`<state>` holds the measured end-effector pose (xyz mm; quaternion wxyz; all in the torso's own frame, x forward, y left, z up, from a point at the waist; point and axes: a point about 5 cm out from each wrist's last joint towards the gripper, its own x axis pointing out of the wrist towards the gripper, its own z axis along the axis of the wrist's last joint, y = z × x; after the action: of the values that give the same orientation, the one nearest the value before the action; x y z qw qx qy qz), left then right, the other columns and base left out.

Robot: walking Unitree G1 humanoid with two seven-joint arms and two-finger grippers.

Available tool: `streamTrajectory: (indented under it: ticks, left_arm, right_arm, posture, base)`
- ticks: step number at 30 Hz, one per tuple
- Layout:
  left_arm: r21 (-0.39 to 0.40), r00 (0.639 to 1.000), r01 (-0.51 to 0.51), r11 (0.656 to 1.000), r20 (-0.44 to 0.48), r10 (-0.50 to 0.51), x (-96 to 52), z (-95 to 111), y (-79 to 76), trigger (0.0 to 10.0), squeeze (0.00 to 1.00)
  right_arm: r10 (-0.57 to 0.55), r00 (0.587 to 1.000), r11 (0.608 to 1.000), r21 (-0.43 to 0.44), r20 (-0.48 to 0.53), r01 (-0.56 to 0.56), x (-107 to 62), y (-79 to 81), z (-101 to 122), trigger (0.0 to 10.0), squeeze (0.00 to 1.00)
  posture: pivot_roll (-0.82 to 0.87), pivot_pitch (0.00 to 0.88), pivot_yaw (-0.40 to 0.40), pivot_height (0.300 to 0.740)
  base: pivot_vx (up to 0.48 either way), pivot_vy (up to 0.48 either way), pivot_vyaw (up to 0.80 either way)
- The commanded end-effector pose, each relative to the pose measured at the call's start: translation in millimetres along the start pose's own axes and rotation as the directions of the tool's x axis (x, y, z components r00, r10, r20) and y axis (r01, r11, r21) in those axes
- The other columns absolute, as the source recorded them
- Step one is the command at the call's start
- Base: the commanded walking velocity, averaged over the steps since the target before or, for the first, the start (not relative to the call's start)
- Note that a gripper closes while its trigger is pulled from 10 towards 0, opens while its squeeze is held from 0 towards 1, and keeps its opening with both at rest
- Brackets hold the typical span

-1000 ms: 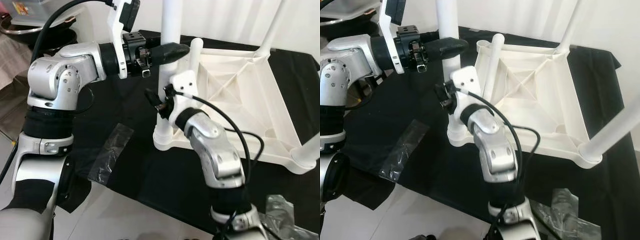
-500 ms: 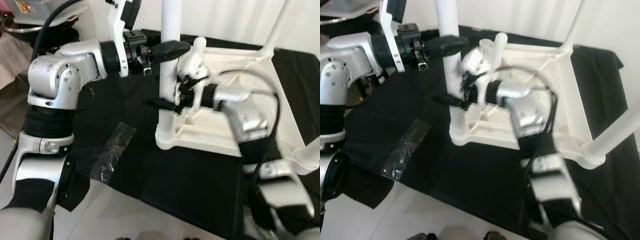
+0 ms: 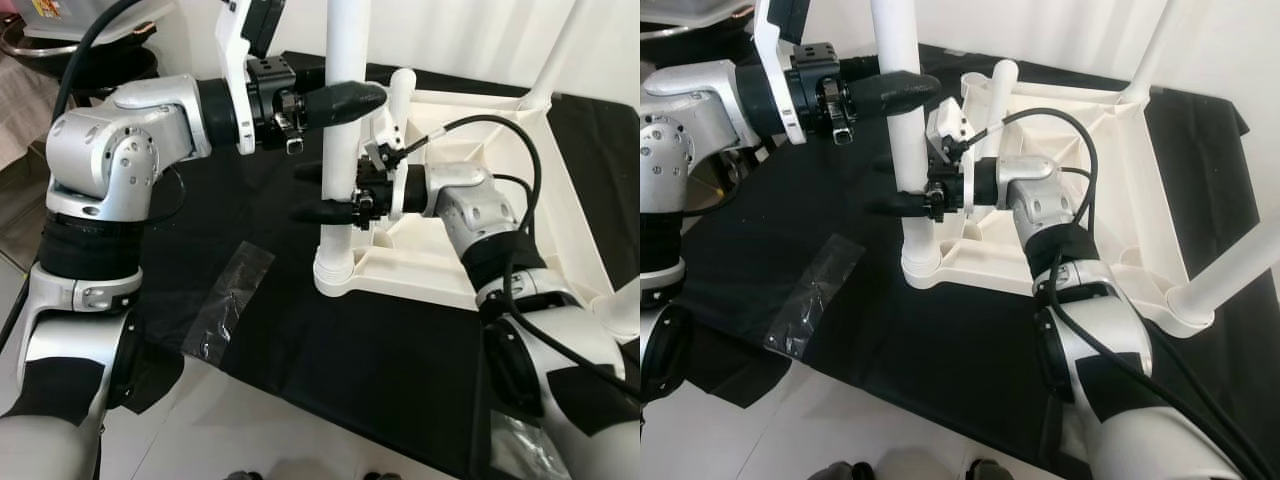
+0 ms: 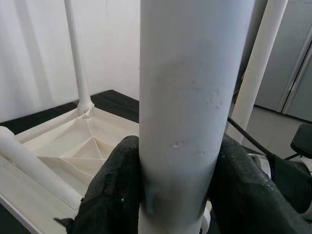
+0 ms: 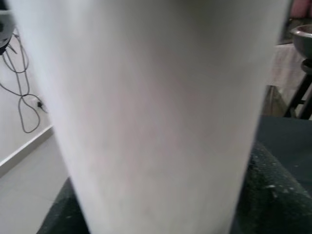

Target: Building children table

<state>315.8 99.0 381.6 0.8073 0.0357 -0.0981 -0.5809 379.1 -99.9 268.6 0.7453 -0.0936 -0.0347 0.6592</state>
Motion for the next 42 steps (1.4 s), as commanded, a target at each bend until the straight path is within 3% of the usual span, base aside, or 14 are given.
streamTrajectory:
  ticks: [1, 11, 12, 17, 18, 19, 20, 21, 23, 37, 38, 40, 41, 42]
  left_arm:
    - [-0.022, 0.999, 0.042, 0.999, -0.023, -0.042, -2.7, -3, -2.5, 0.0, 0.00]
    - [-0.020, 0.999, 0.033, 0.999, 0.005, -0.033, 0.3, -2, -0.4, 0.0, 0.17]
    - [-0.024, 1.000, 0.017, 1.000, 0.005, -0.017, 0.2, -2, 1.1, 8.3, 1.00]
    - [-0.027, 0.999, -0.047, 0.999, 0.011, 0.047, 0.0, -1, 6.8, 10.0, 1.00]
    - [-0.033, 0.997, -0.072, 0.997, 0.010, 0.073, -0.8, -1, 9.7, 10.0, 0.80]
    - [-0.039, 0.995, -0.099, 0.994, 0.011, 0.100, -2.6, -2, 13.1, 10.0, 0.00]
    - [-0.039, 0.995, -0.099, 0.994, 0.011, 0.100, -2.6, -2, 13.1, 10.0, 0.00]
    - [-0.043, 0.992, -0.128, 0.991, 0.008, 0.128, -4.8, -2, 16.8, 10.0, 0.00]
    - [-0.041, 0.987, -0.158, 0.987, -0.002, 0.158, -7.0, -4, 21.4, 10.0, 0.00]
    - [-0.013, 0.988, -0.151, 0.989, -0.037, 0.150, -1.5, -12, 19.9, 10.0, 0.00]
    - [-0.011, 0.987, -0.155, 0.988, -0.038, 0.154, -2.6, -13, 19.7, 10.0, 0.00]
    - [-0.009, 0.987, -0.158, 0.987, -0.038, 0.158, -3.2, -13, 19.6, 10.0, 0.00]
    - [-0.014, 0.986, -0.165, 0.986, -0.034, 0.164, -4.9, -14, 19.4, 10.0, 0.00]
    - [-0.016, 0.983, -0.179, 0.984, -0.034, 0.179, -7.6, -17, 19.8, 10.0, 0.00]
  right_arm:
    - [0.017, 1.000, 1.000, -0.014, 0.004, -0.017, 4.1, -0.7, 4, 0.0, 0.00]
    - [-0.075, 0.997, 0.996, -0.049, -0.007, 0.075, -2.1, -3.9, -6, 0.0, 0.00]
    - [-0.097, 0.995, 0.994, -0.056, -0.010, 0.096, -4.2, -4.1, -8, 0.0, 0.00]
    - [-0.293, 0.955, 0.956, -0.031, -0.051, 0.292, -4.5, 2.0, -25, 0.0, 0.00]
    - [-0.451, 0.889, 0.890, 0.041, -0.082, 0.455, 5.0, 10.9, -39, 0.0, 0.00]
    - [-0.689, 0.716, 0.713, 0.071, -0.113, 0.698, 9.7, 19.2, -49, 0.0, 0.00]
    - [-0.689, 0.716, 0.713, 0.071, -0.113, 0.698, 9.7, 19.2, -49, 0.0, 0.00]
    - [-0.853, 0.496, 0.485, 0.104, -0.164, 0.868, 10.6, 42.0, -61, 0.0, 0.00]
    - [-0.890, 0.411, 0.389, 0.139, -0.196, 0.911, 13.1, 64.3, -67, 0.0, 0.00]
    - [-0.797, 0.602, 0.586, 0.171, -0.057, 0.792, 60.3, 68.5, -40, 0.0, 0.00]
    - [-0.789, 0.613, 0.599, 0.165, -0.042, 0.783, 59.5, 65.5, -36, 10.0, 0.00]
    - [-0.798, 0.602, 0.588, 0.163, -0.044, 0.792, 59.0, 66.6, -32, 10.0, 0.00]
    - [-0.778, 0.628, 0.615, 0.170, -0.031, 0.770, 57.6, 65.7, -27, 10.0, 0.26]
    - [-0.742, 0.671, 0.660, 0.179, -0.002, 0.730, 54.7, 63.6, -20, 10.0, 1.00]
  posture:
    - [0.03, 0.164, 0.018, 0.740]
    - [0.02, 0.162, 0.023, 0.740]
    - [0.01, 0.163, 0.020, 0.740]
    - [-0.01, 0.164, 0.005, 0.740]
    - [-0.01, 0.165, -0.008, 0.740]
    - [-0.01, 0.164, -0.010, 0.740]
    - [-0.01, 0.164, -0.010, 0.740]
    - [-0.01, 0.167, -0.010, 0.740]
    - [0.00, 0.175, 0.012, 0.740]
    - [-0.01, 0.126, 0.014, 0.740]
    - [-0.01, 0.119, 0.014, 0.740]
    - [-0.01, 0.119, 0.014, 0.740]
    - [-0.01, 0.114, 0.012, 0.740]
    - [-0.01, 0.111, 0.007, 0.740]
  base:
    - [0.000, 0.000, 0.00]
    - [0.000, 0.000, 0.00]
    - [0.000, 0.000, 0.00]
    - [0.000, 0.000, 0.00]
    - [0.000, 0.000, 0.00]
    - [0.000, 0.000, 0.00]
    - [0.000, 0.000, 0.00]
    - [0.000, 0.000, 0.00]
    - [0.000, 0.000, 0.00]
    - [0.000, 0.000, 0.00]
    - [0.000, 0.000, 0.00]
    - [0.000, 0.000, 0.00]
    - [0.000, 0.000, 0.00]
    - [0.000, 0.000, 0.00]
